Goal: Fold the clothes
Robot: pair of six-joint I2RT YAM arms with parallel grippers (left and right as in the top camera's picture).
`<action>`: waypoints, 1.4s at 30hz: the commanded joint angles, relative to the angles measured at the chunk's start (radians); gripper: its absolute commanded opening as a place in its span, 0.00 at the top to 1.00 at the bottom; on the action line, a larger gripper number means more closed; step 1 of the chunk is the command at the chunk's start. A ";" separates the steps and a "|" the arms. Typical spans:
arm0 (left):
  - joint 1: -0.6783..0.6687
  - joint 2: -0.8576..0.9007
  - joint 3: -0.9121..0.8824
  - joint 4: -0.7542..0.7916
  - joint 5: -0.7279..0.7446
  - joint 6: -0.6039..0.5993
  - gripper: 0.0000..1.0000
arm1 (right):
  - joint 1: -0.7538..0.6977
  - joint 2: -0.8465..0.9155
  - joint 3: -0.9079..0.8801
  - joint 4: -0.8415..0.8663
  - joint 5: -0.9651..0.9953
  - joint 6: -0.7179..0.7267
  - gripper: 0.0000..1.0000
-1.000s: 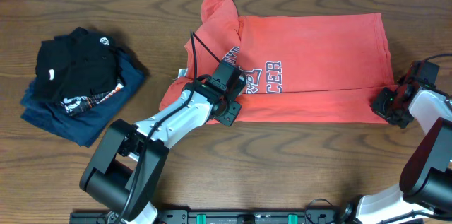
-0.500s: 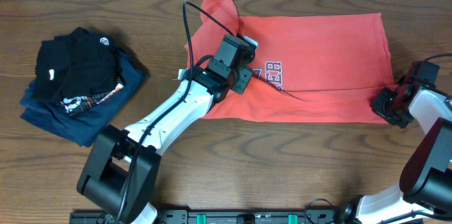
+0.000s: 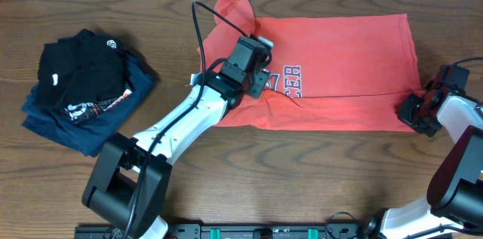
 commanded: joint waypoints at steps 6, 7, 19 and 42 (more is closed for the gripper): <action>0.163 -0.095 0.009 -0.247 -0.081 -0.140 0.43 | 0.005 0.021 -0.028 0.002 0.011 0.016 0.79; 0.192 -0.106 0.009 -0.285 -0.081 -0.183 0.43 | 0.005 0.021 -0.028 0.001 0.011 0.016 0.79; 0.463 -0.103 -0.106 -0.443 0.103 -0.418 0.46 | 0.005 0.021 -0.028 -0.006 0.011 0.016 0.79; 0.471 -0.039 -0.321 -0.148 0.160 -0.406 0.94 | 0.005 0.021 -0.028 -0.017 0.011 0.016 0.80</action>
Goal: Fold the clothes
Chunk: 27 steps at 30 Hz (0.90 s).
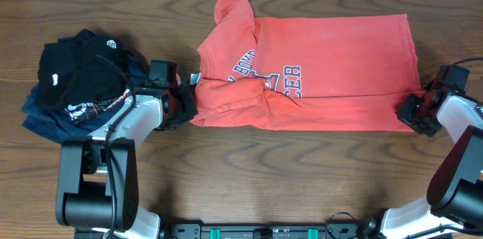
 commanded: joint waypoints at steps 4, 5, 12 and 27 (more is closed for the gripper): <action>0.017 -0.036 -0.008 -0.090 -0.198 -0.001 0.94 | 0.005 0.021 -0.028 -0.012 0.012 0.016 0.78; 0.023 -0.051 -0.008 -0.107 -0.215 -0.013 0.94 | 0.005 0.021 -0.028 -0.012 0.012 0.016 0.79; 0.040 -0.137 -0.008 -0.186 -0.260 -0.093 0.94 | 0.005 0.021 -0.028 -0.013 0.012 0.016 0.78; -0.053 -0.333 0.048 -0.114 -0.152 0.117 0.38 | 0.005 0.021 -0.028 -0.014 0.011 0.016 0.79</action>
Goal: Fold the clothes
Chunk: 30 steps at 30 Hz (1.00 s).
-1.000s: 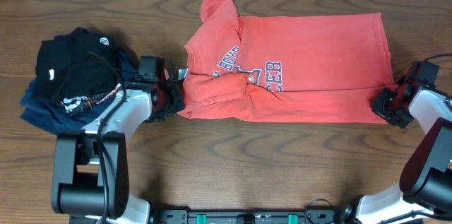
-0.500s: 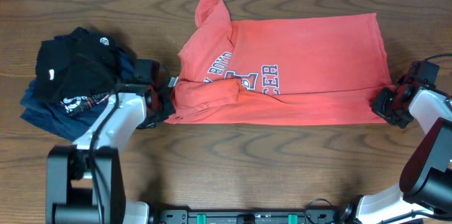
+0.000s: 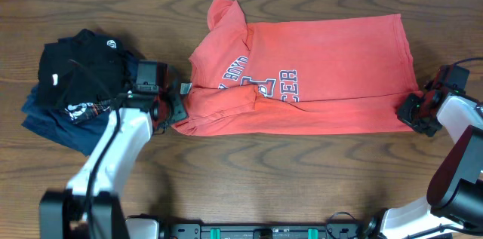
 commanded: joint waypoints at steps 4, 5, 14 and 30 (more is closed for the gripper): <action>-0.160 -0.084 0.045 0.117 -0.002 0.163 0.35 | 0.005 0.021 -0.028 -0.013 0.012 0.016 0.79; -0.180 -0.078 0.045 0.124 -0.002 0.169 0.35 | 0.005 0.021 -0.028 -0.013 0.012 0.016 0.79; -0.432 0.153 0.045 0.253 -0.002 0.171 0.36 | 0.005 0.021 -0.028 -0.013 0.011 0.016 0.79; -0.498 0.337 0.045 0.459 -0.002 0.156 0.42 | 0.005 0.021 -0.028 -0.013 0.005 0.016 0.79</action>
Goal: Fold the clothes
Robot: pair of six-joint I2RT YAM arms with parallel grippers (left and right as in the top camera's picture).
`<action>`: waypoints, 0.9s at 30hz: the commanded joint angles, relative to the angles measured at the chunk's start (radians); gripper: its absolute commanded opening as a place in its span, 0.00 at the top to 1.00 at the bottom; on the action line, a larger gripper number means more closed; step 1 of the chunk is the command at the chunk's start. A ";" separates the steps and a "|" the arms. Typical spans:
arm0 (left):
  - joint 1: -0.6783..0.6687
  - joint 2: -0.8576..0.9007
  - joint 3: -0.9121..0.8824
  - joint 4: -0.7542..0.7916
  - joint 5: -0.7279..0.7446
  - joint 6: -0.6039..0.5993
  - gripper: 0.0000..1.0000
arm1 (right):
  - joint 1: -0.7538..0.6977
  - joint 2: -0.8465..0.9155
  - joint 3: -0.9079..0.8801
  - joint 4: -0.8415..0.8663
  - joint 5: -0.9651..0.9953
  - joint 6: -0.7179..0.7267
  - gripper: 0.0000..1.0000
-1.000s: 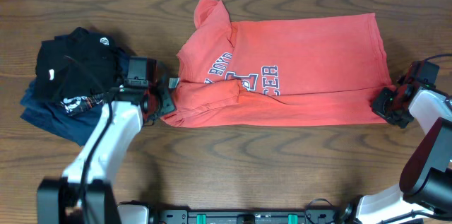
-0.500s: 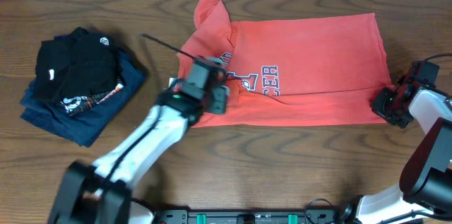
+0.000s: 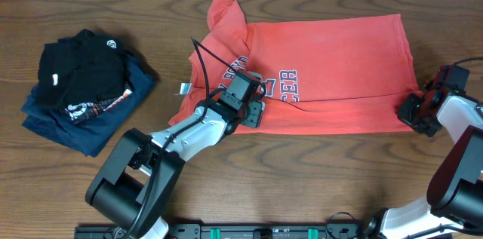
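A red-orange T-shirt [image 3: 332,58] with white lettering lies spread across the table's middle and right, its lower part folded up and a sleeve bunched at the top left. My left gripper [image 3: 253,112] is over the shirt's lower left part, just left of the lettering. Its fingers are hidden under the wrist, so I cannot tell whether they hold cloth. My right gripper [image 3: 413,111] sits at the shirt's lower right corner and looks shut on the cloth there.
A stack of dark folded clothes [image 3: 83,88], black on navy, lies at the left of the wooden table [image 3: 302,179]. A small white tag [image 3: 183,88] shows at the shirt's left edge. The left arm's cable arcs over the shirt's left side.
My left gripper has moved right, from the shirt's left edge onto its lower left part by the lettering. The shirt's left edge lies where it was. The right gripper has not moved.
First my left gripper was over the shirt near the lettering. Then it was at the shirt's left edge. After that the edge and the whole shirt lay further left. Now the gripper is back over the shirt, while the right gripper has stayed at the lower right corner.
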 commanded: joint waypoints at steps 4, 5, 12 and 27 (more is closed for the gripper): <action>-0.003 0.013 0.010 0.011 -0.009 0.006 0.62 | 0.005 0.021 -0.028 -0.013 0.006 0.016 0.79; -0.003 0.014 0.010 0.010 -0.009 0.006 0.65 | 0.005 0.021 -0.028 -0.013 0.006 0.016 0.79; -0.003 0.015 0.010 0.011 -0.009 0.006 0.86 | 0.005 0.021 -0.028 -0.013 0.006 0.016 0.79; -0.014 -0.060 0.133 0.027 0.261 0.002 0.94 | 0.005 0.021 -0.028 -0.012 0.006 0.016 0.79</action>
